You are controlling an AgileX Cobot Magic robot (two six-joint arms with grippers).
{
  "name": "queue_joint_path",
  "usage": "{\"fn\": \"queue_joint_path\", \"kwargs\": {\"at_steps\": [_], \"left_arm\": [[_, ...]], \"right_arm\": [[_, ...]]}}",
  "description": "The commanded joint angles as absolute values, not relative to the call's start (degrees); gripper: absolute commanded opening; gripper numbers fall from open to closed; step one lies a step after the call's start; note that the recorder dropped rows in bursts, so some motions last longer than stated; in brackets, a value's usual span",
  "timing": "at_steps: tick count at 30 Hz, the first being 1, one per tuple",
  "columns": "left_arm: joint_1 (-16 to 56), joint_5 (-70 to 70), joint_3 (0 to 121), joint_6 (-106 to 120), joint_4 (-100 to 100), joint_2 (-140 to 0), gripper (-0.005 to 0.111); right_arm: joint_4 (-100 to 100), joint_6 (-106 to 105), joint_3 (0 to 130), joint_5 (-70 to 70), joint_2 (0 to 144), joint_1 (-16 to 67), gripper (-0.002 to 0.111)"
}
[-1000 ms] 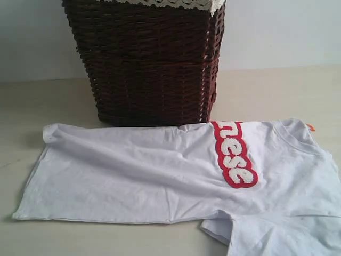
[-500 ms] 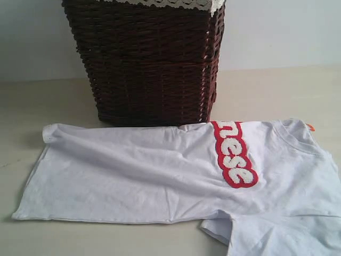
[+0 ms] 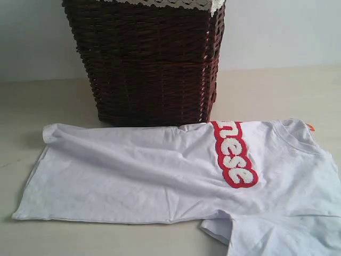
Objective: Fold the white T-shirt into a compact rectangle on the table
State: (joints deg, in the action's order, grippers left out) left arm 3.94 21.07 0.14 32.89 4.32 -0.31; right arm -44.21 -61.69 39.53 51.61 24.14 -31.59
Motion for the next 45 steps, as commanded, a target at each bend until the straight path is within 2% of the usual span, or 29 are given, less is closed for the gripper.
{"fn": "queue_joint_path", "kwargs": {"at_steps": [1,6,11,17,22,28,37,41,45], "left_arm": [[1.08,20.85,0.0,32.94,4.38,0.0,0.067],[-6.82,20.93,0.0,32.94,4.26,0.0,0.067],[-6.1,20.93,0.0,32.94,4.17,0.0,0.067],[-6.1,20.93,0.0,32.94,4.17,0.0,0.067],[-6.1,20.93,0.0,32.94,4.17,0.0,0.067],[-6.1,20.93,0.0,32.94,4.17,0.0,0.067],[-6.1,20.93,0.0,32.94,4.17,0.0,0.067],[-6.1,20.93,0.0,32.94,4.17,0.0,0.067],[-6.1,20.93,0.0,32.94,4.17,0.0,0.067]], "right_arm": [[-44.06,-61.33,39.82,51.37,24.1,-31.65,0.0],[-44.06,-61.35,38.42,51.18,25.6,-31.65,0.0],[-48.06,-73.29,31.98,47.25,30.55,-31.65,0.0],[-67.34,-100.33,26.94,42.93,43.69,-30.62,0.0],[-75.5,-100.41,27.24,46.46,58.04,-30.62,0.0],[-69.06,-99.0,29.86,56.63,76.28,-30.45,0.0],[-69.06,-112.26,39.66,54.05,96.98,-19.79,0.0],[-69.06,-112.36,45.29,51.69,105.97,-15.02,0.0],[-69.53,-110.64,49.02,46.4,112.81,-13.61,0.0]]}}
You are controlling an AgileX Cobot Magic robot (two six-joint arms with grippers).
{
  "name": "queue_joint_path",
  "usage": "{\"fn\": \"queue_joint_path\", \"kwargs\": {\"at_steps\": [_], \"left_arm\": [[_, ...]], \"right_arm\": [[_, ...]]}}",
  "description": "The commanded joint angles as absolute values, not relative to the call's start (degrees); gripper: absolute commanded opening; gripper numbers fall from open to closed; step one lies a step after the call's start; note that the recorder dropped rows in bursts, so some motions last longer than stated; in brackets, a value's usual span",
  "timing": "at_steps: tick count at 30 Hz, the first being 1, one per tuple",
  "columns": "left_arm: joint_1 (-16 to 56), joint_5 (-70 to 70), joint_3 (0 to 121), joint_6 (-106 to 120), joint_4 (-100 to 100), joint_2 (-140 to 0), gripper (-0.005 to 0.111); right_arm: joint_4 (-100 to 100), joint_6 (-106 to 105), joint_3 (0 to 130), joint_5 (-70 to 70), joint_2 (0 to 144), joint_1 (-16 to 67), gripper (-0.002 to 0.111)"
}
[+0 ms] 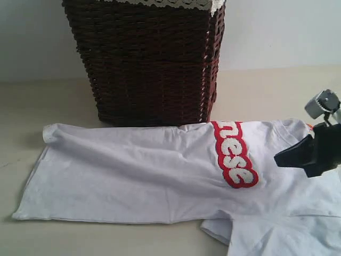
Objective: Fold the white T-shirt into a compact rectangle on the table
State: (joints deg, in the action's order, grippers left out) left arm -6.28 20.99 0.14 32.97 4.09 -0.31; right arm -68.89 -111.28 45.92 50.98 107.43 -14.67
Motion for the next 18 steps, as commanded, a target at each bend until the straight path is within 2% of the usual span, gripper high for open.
{"fn": "queue_joint_path", "kwargs": {"at_steps": [1,8,12,15,18], "left_arm": [[-6.1,20.93,0.0,32.94,4.17,0.0,0.067],[-6.1,20.93,0.0,32.94,4.17,0.0,0.067],[-6.1,20.93,0.0,32.94,4.17,0.0,0.067],[-6.1,20.93,0.0,32.94,4.17,0.0,0.067],[-6.1,20.93,0.0,32.94,4.17,0.0,0.067]], "right_arm": [[-69.85,-110.64,49.74,44.84,114.25,-13.61,0.0],[-71.33,-110.64,54.73,32.01,119.86,-13.61,0.0],[-70.97,-110.64,57.11,41.88,118.71,-13.61,0.0],[-65.4,-107.09,56.99,53.88,113.61,-13.61,0.012],[-56.9,-102.07,56.99,57.47,107.72,-13.61,0.026]]}}
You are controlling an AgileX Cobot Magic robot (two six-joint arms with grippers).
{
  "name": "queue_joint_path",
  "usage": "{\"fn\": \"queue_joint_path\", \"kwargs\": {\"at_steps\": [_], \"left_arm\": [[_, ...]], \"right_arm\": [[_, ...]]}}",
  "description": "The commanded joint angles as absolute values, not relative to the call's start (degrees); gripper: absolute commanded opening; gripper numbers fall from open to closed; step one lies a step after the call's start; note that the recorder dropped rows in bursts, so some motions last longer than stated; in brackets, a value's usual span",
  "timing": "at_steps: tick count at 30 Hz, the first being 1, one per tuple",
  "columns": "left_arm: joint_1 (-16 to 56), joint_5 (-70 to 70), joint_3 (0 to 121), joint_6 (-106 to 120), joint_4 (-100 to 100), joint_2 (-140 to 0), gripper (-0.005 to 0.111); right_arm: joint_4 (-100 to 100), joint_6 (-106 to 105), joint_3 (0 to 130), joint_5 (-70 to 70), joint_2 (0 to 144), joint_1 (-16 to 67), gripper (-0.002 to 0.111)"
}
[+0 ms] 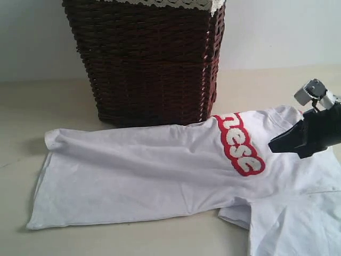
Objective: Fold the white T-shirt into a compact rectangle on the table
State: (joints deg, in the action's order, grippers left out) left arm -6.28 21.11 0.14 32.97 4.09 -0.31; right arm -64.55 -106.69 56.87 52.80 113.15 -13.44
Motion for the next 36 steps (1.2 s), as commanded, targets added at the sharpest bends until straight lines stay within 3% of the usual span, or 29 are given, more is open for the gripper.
{"fn": "queue_joint_path", "kwargs": {"at_steps": [1,3,7,10,12,14,23,32,36], "left_arm": [[-6.1,20.93,0.0,32.94,4.17,0.0,0.067],[-6.1,20.93,0.0,32.94,4.17,0.0,0.067],[-6.1,20.93,0.0,32.94,4.17,0.0,0.067],[-6.1,20.93,0.0,32.94,4.17,0.0,0.067],[-6.1,20.93,0.0,32.94,4.17,0.0,0.067],[-6.1,20.93,0.0,32.94,4.17,0.0,0.067],[-6.1,20.93,0.0,32.94,4.17,0.0,0.067],[-6.1,20.93,0.0,32.94,4.17,0.0,0.067],[-6.1,20.93,0.0,32.94,4.17,0.0,0.067]], "right_arm": [[-55.63,-100.97,56.99,59.87,106.09,-13.61,0.028],[-56.83,-103.12,56.99,63.5,105.41,-10.48,0.025],[-69.44,-114.36,57.98,52.84,109.64,6.37,0.0],[-75.01,-116.65,61.56,51.59,112.91,15.66,0.0],[-76.43,-111.58,65.42,49.44,116.07,21.09,0.0],[-66.46,-81.33,72.41,42.01,120.55,26.91,0.0],[-31.39,-45.88,84.92,45.45,130.21,32.8,0.0],[-33.91,-54.55,85.06,69.45,131.0,34.15,0.0],[-35.88,-57.86,85.06,69.96,131.0,34.67,0.0]]}}
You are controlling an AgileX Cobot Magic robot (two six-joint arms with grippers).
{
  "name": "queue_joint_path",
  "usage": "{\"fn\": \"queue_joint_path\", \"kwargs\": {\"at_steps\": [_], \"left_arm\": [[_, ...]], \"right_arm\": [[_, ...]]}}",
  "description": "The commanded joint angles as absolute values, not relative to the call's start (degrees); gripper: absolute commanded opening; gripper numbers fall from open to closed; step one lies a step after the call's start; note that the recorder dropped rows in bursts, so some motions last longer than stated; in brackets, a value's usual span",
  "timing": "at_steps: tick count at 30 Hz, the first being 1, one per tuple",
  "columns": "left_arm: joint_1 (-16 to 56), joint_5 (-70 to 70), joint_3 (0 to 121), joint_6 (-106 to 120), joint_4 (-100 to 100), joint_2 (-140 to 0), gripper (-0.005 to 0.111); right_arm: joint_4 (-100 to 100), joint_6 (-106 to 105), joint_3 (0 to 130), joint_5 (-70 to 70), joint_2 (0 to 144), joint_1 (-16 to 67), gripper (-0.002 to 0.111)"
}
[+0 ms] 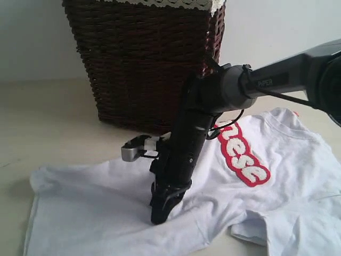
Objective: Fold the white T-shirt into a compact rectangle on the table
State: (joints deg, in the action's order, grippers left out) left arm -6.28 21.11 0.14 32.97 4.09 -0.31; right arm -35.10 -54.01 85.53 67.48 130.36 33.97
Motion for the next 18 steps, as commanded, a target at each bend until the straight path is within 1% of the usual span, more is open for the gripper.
{"fn": "queue_joint_path", "kwargs": {"at_steps": [1,15,18], "left_arm": [[-6.1,20.93,0.0,32.94,4.17,0.0,0.067],[-6.1,20.93,0.0,32.94,4.17,0.0,0.067],[-6.1,20.93,0.0,32.94,4.17,0.0,0.067]], "right_arm": [[-36.64,-58.71,85.06,69.96,131.0,34.67,0.0],[-59.72,-72.56,85.06,69.96,124.82,34.67,0.0],[-57.07,-70.87,85.06,61.31,126.51,34.67,0.0]]}}
